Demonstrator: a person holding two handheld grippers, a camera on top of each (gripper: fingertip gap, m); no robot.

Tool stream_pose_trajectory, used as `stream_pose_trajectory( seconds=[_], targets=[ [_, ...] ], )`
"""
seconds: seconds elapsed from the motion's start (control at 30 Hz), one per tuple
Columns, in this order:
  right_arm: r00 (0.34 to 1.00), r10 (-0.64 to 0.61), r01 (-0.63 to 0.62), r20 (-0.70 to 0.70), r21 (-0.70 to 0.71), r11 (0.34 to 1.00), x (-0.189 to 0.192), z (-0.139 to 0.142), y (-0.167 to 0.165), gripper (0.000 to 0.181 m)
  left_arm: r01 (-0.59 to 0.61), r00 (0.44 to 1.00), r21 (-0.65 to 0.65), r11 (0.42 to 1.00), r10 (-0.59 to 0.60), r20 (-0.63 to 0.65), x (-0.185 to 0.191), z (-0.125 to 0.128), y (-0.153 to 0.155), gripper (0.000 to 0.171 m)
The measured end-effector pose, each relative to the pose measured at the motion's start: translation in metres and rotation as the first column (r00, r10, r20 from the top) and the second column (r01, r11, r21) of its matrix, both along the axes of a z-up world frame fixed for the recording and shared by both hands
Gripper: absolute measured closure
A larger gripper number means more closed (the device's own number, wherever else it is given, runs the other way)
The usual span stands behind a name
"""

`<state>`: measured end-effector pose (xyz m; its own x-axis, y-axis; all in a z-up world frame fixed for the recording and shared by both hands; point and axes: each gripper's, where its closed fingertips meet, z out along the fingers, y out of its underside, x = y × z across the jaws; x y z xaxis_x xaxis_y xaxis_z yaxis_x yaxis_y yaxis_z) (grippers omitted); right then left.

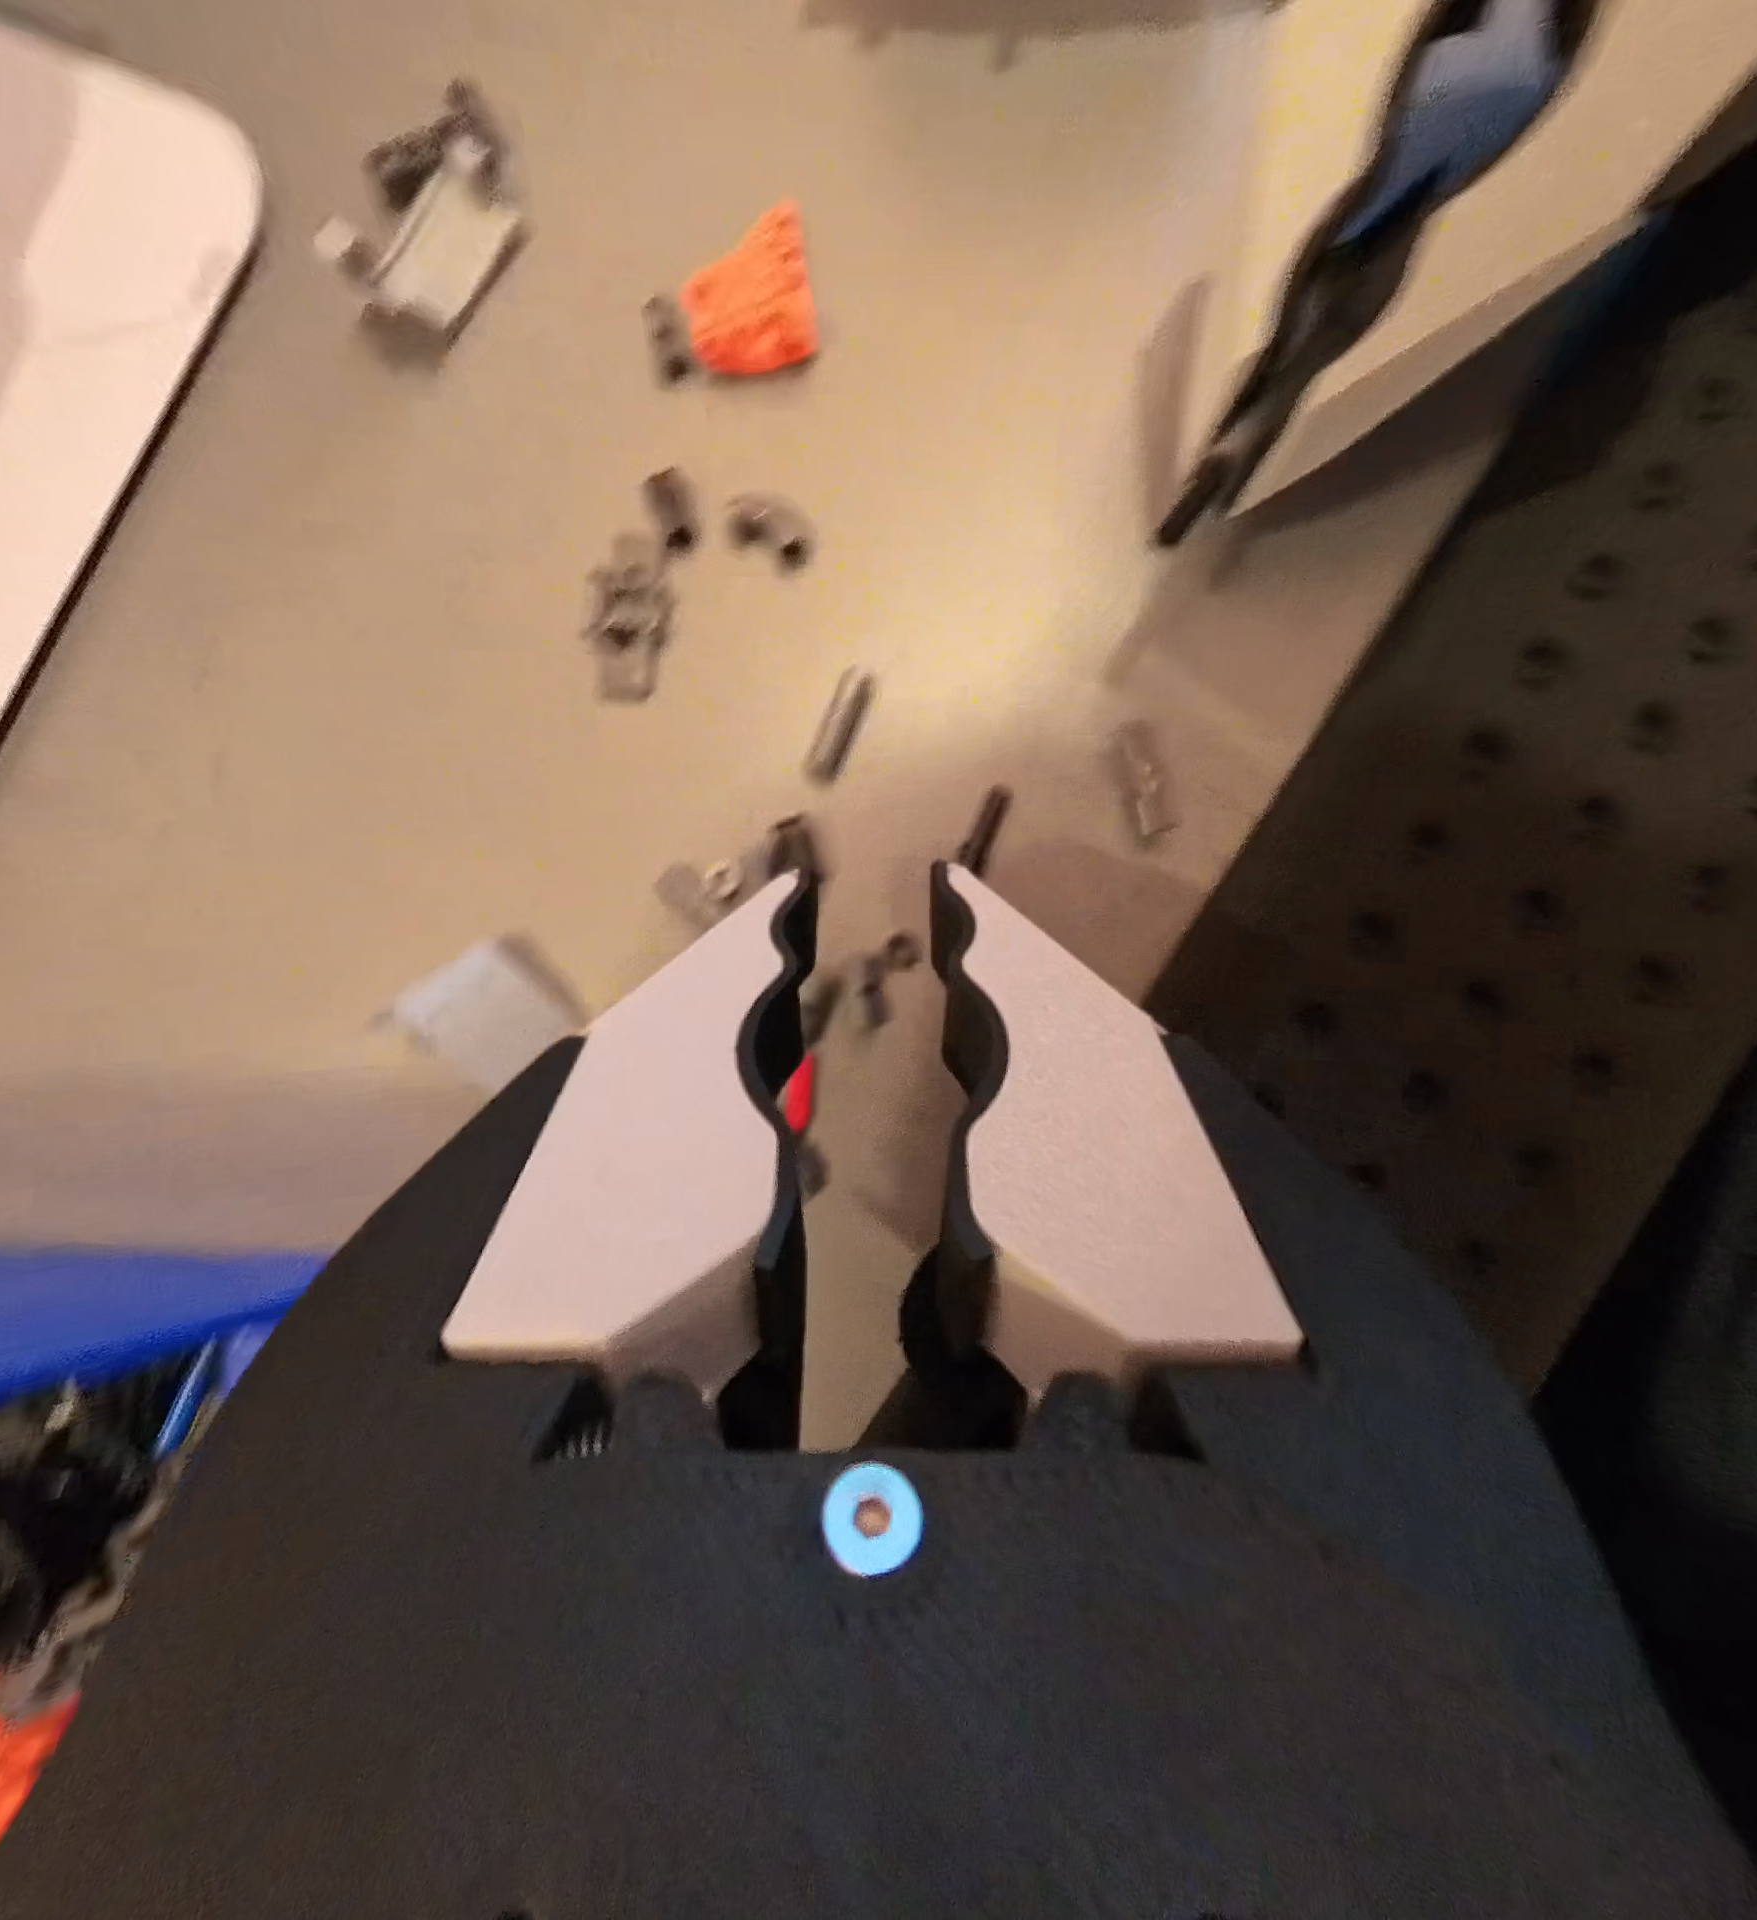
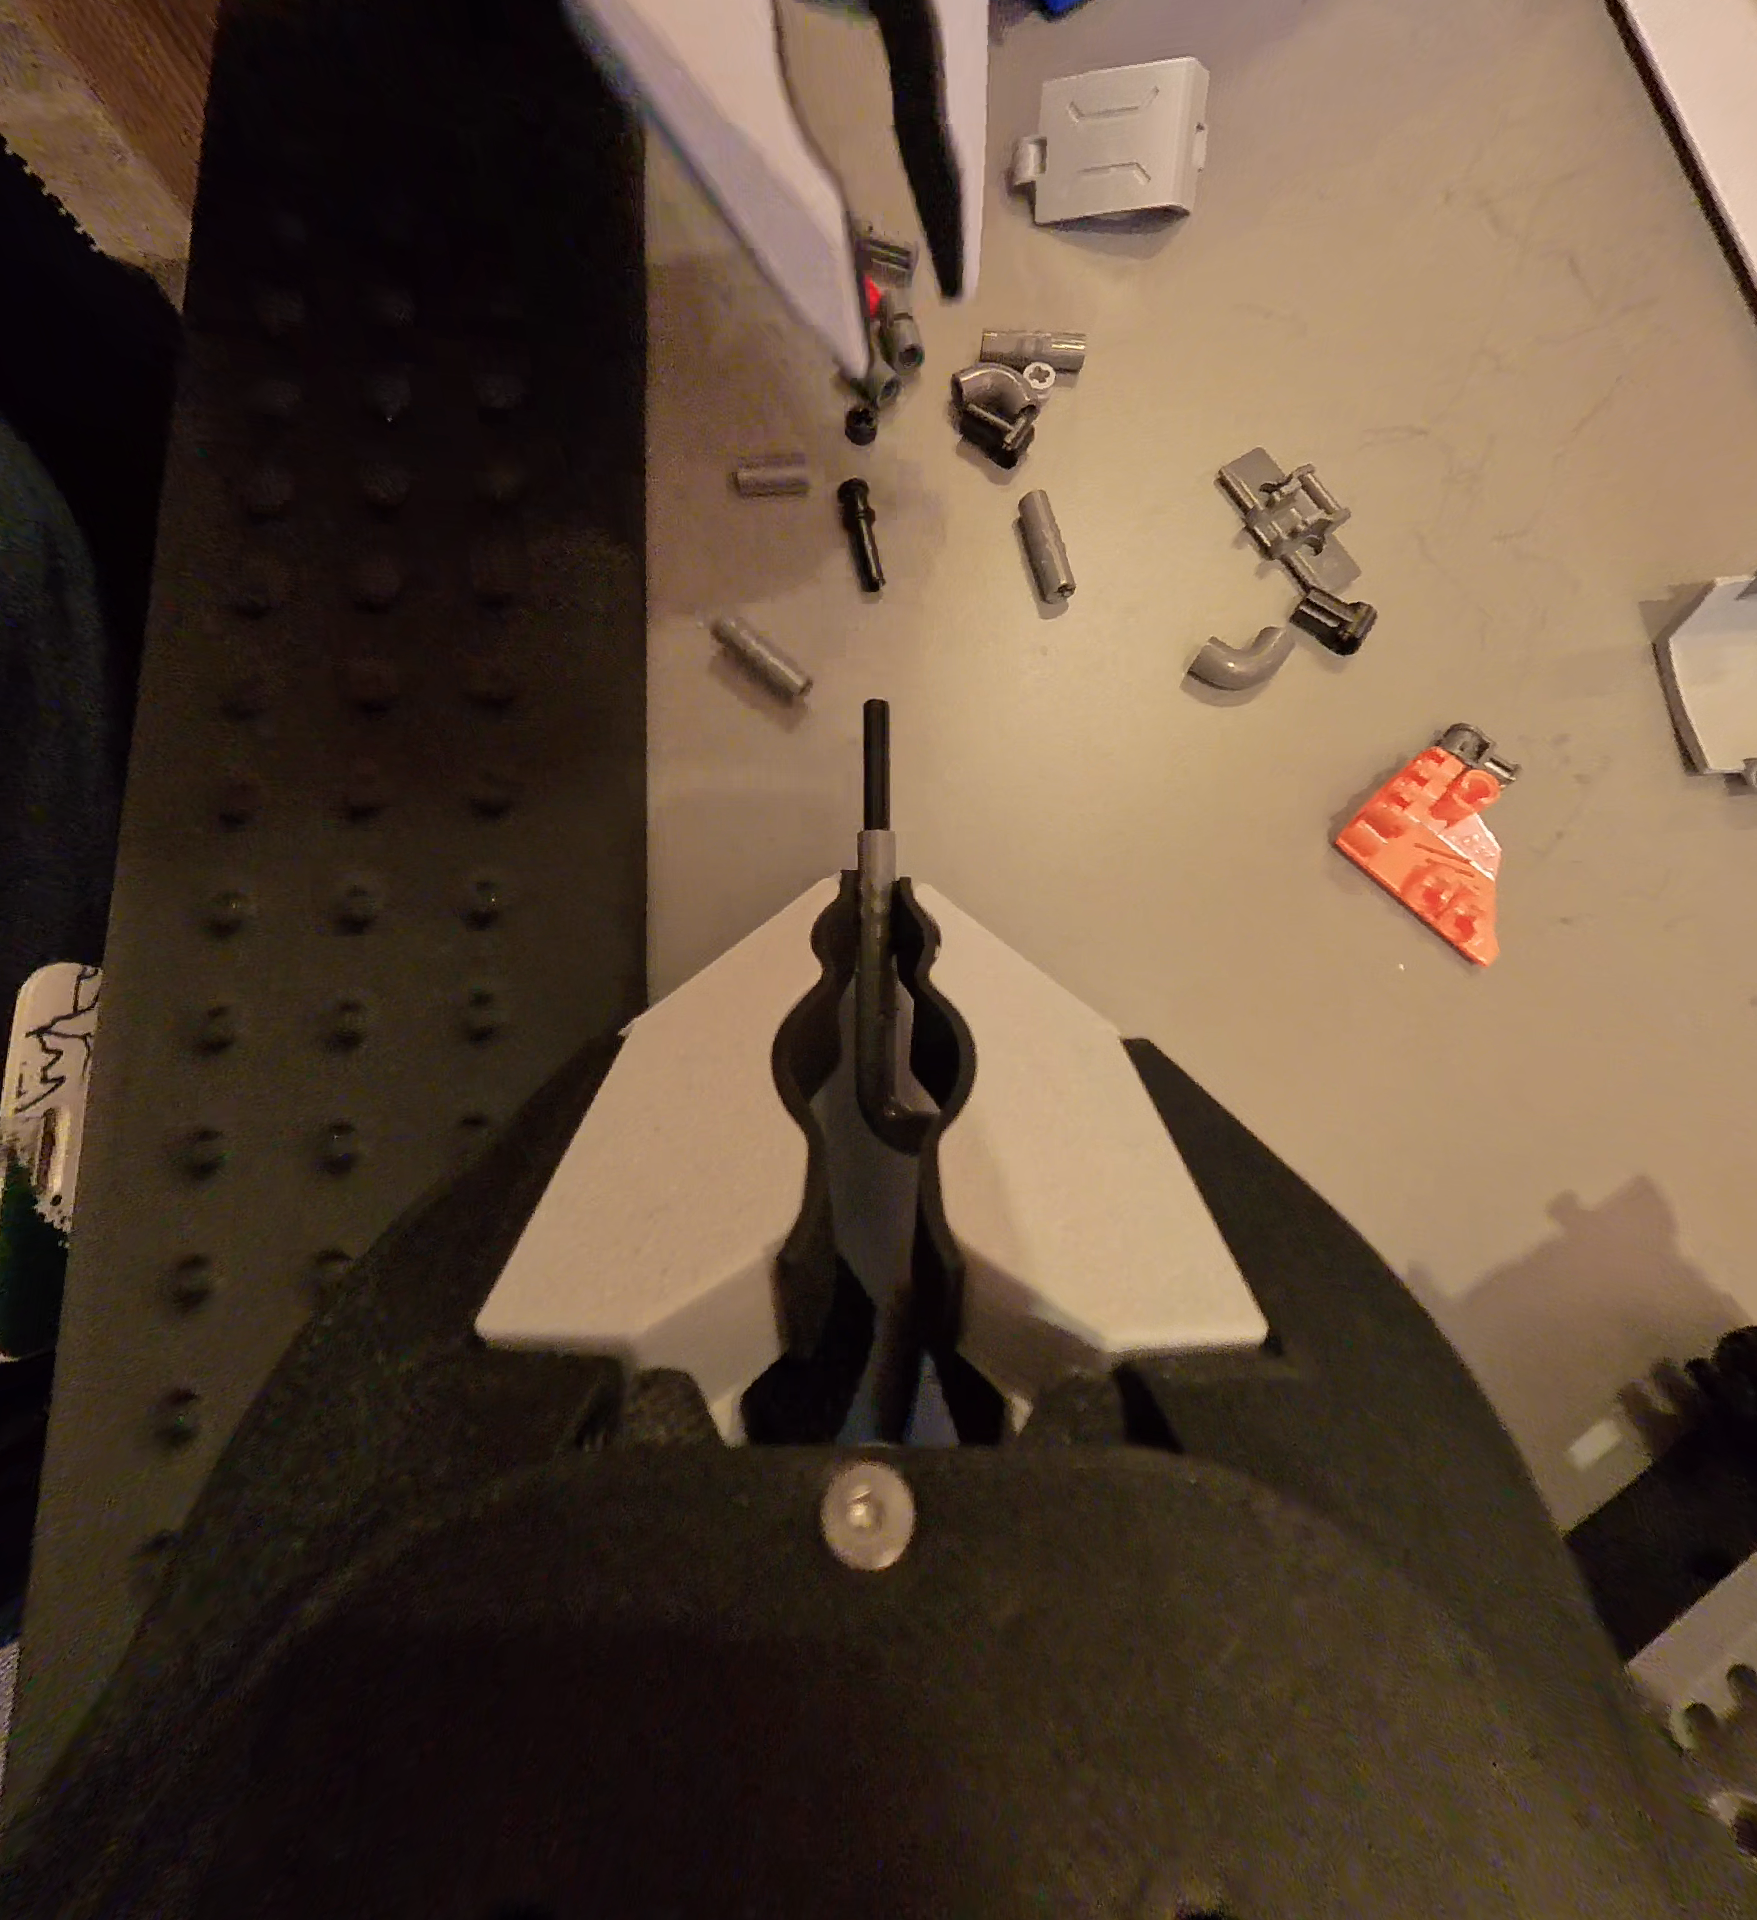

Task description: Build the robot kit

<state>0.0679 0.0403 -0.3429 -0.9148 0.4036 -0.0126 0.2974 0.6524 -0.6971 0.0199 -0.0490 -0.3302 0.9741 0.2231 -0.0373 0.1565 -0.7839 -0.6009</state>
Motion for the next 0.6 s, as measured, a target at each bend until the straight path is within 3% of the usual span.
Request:
stream_pose_trajectory(
  seconds=[0.13, 0.27, 0.6],
  targets=[
    [1.0, -0.004, 0.004, 0.004, -0.005, 1.0, -0.001, 0.0, 0.0, 0.178, -0.095, 0.995, -0.067, 0.993, 0.096, 0.009, -0.019, -0.007, -0.035, 0.154],
    [1.0, -0.005, 0.005, 0.011, -0.012, 1.0, -0.002, 0.0, -0.001, 0.178, -0.09, 0.995, -0.099, 0.991, 0.093, 0.027, -0.02, -0.011, -0.049, 0.154],
    [1.0, 0.007, -0.006, 0.017, -0.023, 1.0, 0.0, -0.002, -0.006, 0.178, 0.034, 0.999, -0.118, 0.992, -0.037, -0.02, -0.013, -0.018, -0.033, 0.162]
  ],
)
